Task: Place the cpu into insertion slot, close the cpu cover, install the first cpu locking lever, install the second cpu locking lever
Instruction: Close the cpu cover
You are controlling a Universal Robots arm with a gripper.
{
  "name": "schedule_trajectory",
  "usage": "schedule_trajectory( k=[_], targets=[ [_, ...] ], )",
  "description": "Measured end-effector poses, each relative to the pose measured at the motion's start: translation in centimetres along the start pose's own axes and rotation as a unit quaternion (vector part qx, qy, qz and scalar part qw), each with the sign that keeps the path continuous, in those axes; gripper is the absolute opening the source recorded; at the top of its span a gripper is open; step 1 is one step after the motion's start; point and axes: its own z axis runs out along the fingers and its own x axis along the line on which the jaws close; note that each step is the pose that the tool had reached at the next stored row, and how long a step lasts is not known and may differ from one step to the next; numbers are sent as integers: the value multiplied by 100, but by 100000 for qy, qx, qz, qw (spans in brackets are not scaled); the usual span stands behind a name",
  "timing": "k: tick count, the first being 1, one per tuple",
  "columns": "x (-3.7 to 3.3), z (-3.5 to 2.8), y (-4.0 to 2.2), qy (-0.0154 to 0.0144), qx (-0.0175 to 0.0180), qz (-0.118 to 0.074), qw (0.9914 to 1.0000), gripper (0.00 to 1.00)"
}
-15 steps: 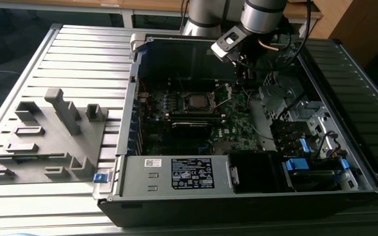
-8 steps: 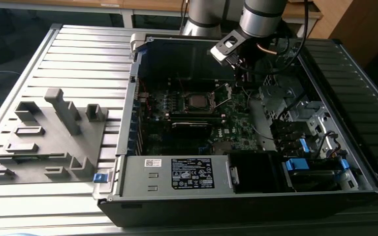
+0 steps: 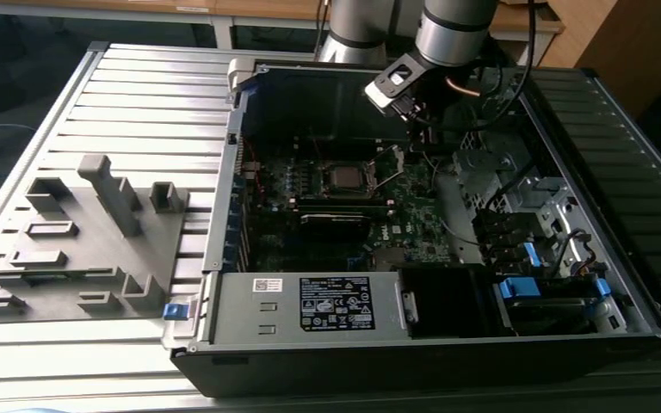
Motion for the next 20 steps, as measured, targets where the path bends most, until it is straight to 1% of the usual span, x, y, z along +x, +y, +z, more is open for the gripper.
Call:
schedule_trajectory(
  k=[4, 6, 9, 12, 15, 17, 20],
  targets=[
    [0, 0, -1, 0, -26, -3, 100000, 11],
    [-1, 0, -12, 14, -42, 7, 100000, 11],
    [-5, -2, -62, 80, -58, 4, 100000, 11],
    [-13, -4, -171, 187, -186, 8, 100000, 11],
    [-20, -8, -308, 316, -389, 6, 99999, 11],
    [-25, -10, -389, 403, -504, 10, 99998, 11],
    [-32, -11, -467, 617, -544, 24, 99997, 11]
  ],
)
